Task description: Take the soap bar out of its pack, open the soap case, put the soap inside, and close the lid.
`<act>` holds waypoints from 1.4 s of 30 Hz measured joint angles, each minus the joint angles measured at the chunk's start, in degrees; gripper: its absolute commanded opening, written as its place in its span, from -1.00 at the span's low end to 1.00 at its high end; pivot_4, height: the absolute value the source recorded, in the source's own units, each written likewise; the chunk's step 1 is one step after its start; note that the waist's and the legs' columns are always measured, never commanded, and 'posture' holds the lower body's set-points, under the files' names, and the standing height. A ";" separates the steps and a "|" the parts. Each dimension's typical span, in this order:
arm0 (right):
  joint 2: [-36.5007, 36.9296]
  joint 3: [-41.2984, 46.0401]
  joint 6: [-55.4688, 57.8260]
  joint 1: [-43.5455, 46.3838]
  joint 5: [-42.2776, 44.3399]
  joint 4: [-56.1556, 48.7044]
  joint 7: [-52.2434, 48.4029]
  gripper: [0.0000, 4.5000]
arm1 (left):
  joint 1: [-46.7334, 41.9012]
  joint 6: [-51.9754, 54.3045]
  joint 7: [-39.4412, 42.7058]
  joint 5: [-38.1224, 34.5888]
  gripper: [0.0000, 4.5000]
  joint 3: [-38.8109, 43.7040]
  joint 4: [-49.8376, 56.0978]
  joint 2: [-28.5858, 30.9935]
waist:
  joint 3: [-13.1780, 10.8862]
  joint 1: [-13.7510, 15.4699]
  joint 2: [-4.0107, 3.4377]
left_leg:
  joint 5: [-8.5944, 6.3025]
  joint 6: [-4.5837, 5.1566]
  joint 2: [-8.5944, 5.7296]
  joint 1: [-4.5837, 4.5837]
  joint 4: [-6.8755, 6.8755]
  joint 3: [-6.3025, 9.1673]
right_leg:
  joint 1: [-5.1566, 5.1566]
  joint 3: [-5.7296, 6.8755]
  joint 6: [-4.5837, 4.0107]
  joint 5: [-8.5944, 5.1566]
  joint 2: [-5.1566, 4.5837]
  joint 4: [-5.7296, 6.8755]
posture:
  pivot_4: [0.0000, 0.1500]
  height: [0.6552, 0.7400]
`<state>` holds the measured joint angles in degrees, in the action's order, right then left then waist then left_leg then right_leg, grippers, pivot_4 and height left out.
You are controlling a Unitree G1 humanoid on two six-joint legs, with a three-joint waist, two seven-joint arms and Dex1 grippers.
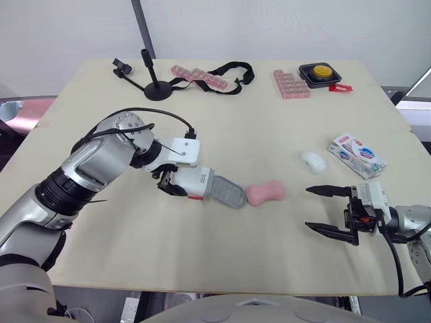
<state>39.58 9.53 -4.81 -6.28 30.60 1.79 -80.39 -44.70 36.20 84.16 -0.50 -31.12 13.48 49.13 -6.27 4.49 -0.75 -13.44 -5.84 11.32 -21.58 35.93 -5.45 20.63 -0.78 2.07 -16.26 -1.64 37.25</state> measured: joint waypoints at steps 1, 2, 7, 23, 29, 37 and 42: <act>0.00 0.00 -0.01 0.02 -0.01 0.01 0.02 0.99 | 0.26 -0.42 0.40 0.02 0.56 0.00 0.10 0.71 | 0.00 0.01 0.00 | 0.00 0.00 0.00 0.00 -0.01 0.00 | 0.00 0.00 0.00 0.00 0.00 0.00 | 1.00 1.00; 0.00 0.00 -0.02 0.03 -0.03 0.02 0.03 0.99 | 0.55 -0.82 0.80 0.04 0.56 -0.01 0.10 1.46 | 0.00 0.03 0.00 | 0.00 0.00 0.00 0.00 -0.02 0.00 | 0.00 0.00 0.00 0.00 0.00 -0.02 | 1.00 1.00; 0.01 0.00 -0.02 0.07 -0.08 0.04 0.09 0.99 | 2.87 -5.30 2.11 0.28 0.56 0.03 -2.04 4.89 | 0.00 0.10 0.00 | 0.00 0.00 -0.01 0.00 -0.02 0.00 | -0.01 0.03 0.01 0.00 -0.02 -0.05 | 1.00 1.00; 0.01 -0.22 -0.18 1.72 -0.63 1.49 0.17 0.99 | 10.90 -25.73 -3.69 -1.44 0.56 7.72 -15.70 1.11 | 0.00 0.06 0.00 | 0.00 0.00 -0.01 -0.01 -0.02 0.01 | -0.03 0.07 0.01 0.01 -0.02 0.02 | 1.00 1.00; 0.01 -0.26 -0.13 2.04 -0.72 1.49 0.15 1.00 | 11.80 -29.41 -3.22 -1.70 0.78 8.00 -18.21 0.66 | 0.00 0.12 0.00 | 0.00 0.00 -0.03 0.03 -0.02 0.01 | -0.03 0.08 0.01 0.01 -0.07 -0.01 | 1.00 1.00; 0.04 -0.26 -0.50 2.13 -1.00 2.82 -0.44 1.00 | 11.60 -30.50 -3.58 -2.13 0.78 8.29 -19.92 -1.57 | 0.00 0.05 0.00 | 0.00 0.01 -0.02 0.01 -0.02 0.01 | -0.03 0.07 0.01 0.01 -0.05 0.02 | 1.00 1.00; 0.06 -0.24 -1.48 2.26 -1.11 4.61 -1.18 1.00 | 11.62 -32.00 -2.95 -2.18 0.78 9.39 -21.74 -1.56 | 0.00 0.05 0.00 | 0.00 0.01 -0.01 0.01 -0.02 0.01 | -0.03 0.08 0.01 0.01 -0.05 0.01 | 1.00 1.00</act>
<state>39.64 9.29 -6.28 -4.02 29.50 6.40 -81.58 -33.08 4.20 81.21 -2.69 -21.73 -8.26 47.57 -6.28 4.54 -0.75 -13.44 -5.84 11.30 -21.57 35.91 -5.44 20.60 -0.70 2.08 -16.26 -1.69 37.26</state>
